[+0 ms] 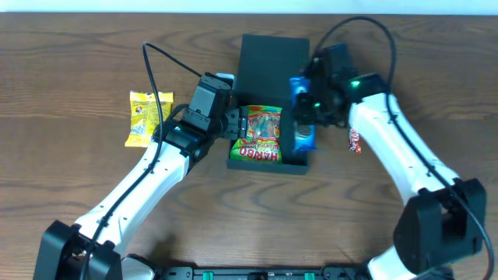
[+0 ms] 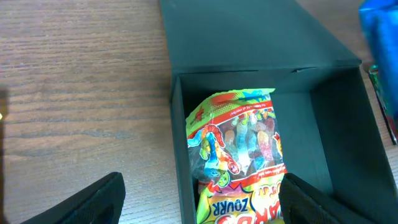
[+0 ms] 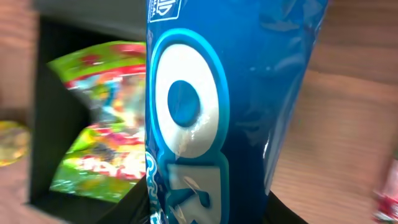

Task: Pack container
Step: 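Place the Oreo pack upright in the box beside the Haribo bag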

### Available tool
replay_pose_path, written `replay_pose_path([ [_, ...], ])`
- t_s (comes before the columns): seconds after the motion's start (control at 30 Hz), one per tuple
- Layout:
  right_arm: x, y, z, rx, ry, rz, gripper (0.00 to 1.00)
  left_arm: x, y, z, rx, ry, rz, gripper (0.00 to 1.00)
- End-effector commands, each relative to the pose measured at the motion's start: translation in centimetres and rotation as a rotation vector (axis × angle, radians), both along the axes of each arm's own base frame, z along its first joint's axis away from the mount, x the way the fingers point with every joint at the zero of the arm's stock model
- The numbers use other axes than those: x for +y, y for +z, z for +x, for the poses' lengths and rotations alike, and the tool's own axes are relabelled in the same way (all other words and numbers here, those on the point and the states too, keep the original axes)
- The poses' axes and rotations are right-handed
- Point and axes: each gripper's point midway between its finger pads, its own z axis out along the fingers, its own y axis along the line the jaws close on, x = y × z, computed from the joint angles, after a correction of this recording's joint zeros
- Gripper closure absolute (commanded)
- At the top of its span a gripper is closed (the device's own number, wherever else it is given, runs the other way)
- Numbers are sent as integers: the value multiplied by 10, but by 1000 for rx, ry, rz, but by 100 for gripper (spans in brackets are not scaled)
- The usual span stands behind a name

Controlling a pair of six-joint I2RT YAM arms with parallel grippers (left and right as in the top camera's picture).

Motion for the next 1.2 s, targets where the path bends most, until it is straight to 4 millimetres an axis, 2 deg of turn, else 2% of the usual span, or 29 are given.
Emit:
replay_pose_path([
  [0.0, 14, -4, 0, 18, -11, 19, 65, 3, -5, -3, 16, 4, 10, 20],
  [0.2, 13, -21, -6, 87, -58, 1, 68, 5, -8, -6, 33, 4, 19, 20],
  [0.4, 4, -24, -3, 78, -86, -47, 35, 5, -8, -5, 31, 6, 20, 19],
  [0.5, 1, -24, -2, 73, -93, -54, 35, 8, -8, -4, 26, 17, 31, 19],
  [0.63, -2, -20, 0, 67, -102, -51, 42, 14, -15, -2, 29, 39, 61, 19],
  [0.73, -9, -12, 0, 51, -114, -46, 46, 17, -27, -2, 59, 43, 74, 19],
  [0.83, -24, -9, 6, 32, -145, -69, 46, 18, -43, -2, 97, 46, 93, 20],
  [0.9, -34, -11, 8, 38, -172, -71, 52, 18, -56, -3, 126, 45, 106, 20],
  [0.97, -46, -15, 10, 45, -201, -73, 59, 19, -70, -5, 168, 60, 108, 26],
  [1.03, -56, -18, 11, 54, -227, -74, 63, 18, -85, -6, 212, 79, 101, 40],
  [1.07, -61, -19, 11, 59, -241, -75, 67, 17, -91, -8, 233, 80, 95, 50],
  [1.1, -65, -20, 10, 65, -250, -73, 81, 16, -97, -8, 248, 90, 89, 67],
  [1.13, -68, -23, 10, 67, -258, -73, 91, 15, -101, -9, 263, 96, 82, 86],
  [1.17, -70, -26, 11, 65, -263, -72, 98, 13, -103, -9, 270, 96, 76, 94],
])
